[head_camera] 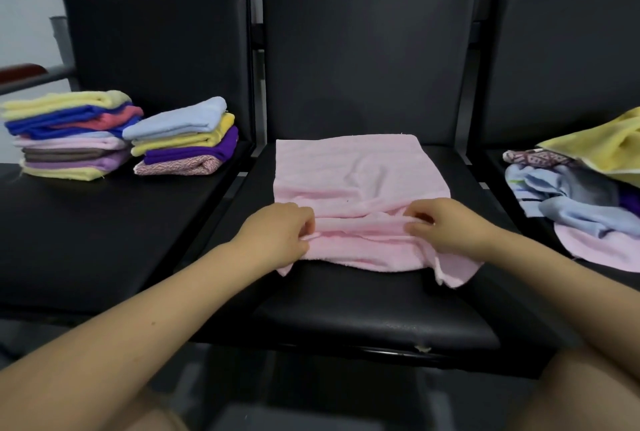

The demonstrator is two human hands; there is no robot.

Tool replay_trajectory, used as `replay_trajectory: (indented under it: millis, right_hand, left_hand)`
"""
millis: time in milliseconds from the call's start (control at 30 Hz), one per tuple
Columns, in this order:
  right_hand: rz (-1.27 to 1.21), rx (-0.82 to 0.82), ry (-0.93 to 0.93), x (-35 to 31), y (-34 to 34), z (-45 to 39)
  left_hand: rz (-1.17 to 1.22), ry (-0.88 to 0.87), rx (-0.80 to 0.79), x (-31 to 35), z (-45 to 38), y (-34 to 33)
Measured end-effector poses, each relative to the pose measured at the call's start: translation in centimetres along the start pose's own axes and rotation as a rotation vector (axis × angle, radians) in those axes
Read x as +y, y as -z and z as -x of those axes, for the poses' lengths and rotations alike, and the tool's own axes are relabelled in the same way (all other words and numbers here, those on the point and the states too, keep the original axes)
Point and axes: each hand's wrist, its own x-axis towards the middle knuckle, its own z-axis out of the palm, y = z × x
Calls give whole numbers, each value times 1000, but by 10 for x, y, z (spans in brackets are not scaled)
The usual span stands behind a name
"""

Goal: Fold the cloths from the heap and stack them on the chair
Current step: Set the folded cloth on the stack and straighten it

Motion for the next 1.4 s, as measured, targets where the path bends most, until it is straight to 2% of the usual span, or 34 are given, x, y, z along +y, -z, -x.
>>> replay_trajectory:
  millis: [67,133,200,267,300,367,467,633,733,867,967,1133,1167,1300,1333,1400]
  right_hand:
    - [-248,-5,-121,5,3,1]
    - [-379,21,-247,8,4,1]
    - [-199,150,-284,10,3,0]
    - [-5,329,-134,3,2,2]
    - [-30,380,1,-7,1,5]
    - [-177,321,181,-28,-6,7]
    - [-209,220,221,-52,-23,-1]
    - [-265,264,82,-58,-27,-11]
    - [-401,291,-9,-54,-18,-9]
    - [-82,120,30,-40,1,-5]
    - [1,54,-20,-20,10,-6]
    - [-188,148,-249,24,14,-14]
    - [-295,188,-293,33,13,-14]
    - [-1038,315,-494,61,14,-18]
    - [-1104,362,-529,66,12,-21]
    - [-956,473,-561,66,9,-30]
  left_hand:
    - [-45,-16,48,-2,-1,-1]
    - [26,-20,115,-2,-3,-1]
    - [288,29,182,0,-6,1]
    - [531,49,274,6,-9,6]
    - [597,37,315,9,-9,9]
    - [725,-16,370,18,-10,16]
    - [858,-109,394,28,-11,23]
    - [877,-109,413,27,-23,26]
    - [752,-63,396,13,-34,26]
    - [343,30,383,-12,-47,23]
    - [314,95,406,-30,-59,15]
    - [453,171,491,-48,-71,1]
    - [471,160,500,-50,-73,0]
    - [434,86,432,-57,-83,-10]
    - [441,93,409,-57,-83,-12]
    - [438,111,386,-56,-84,-16]
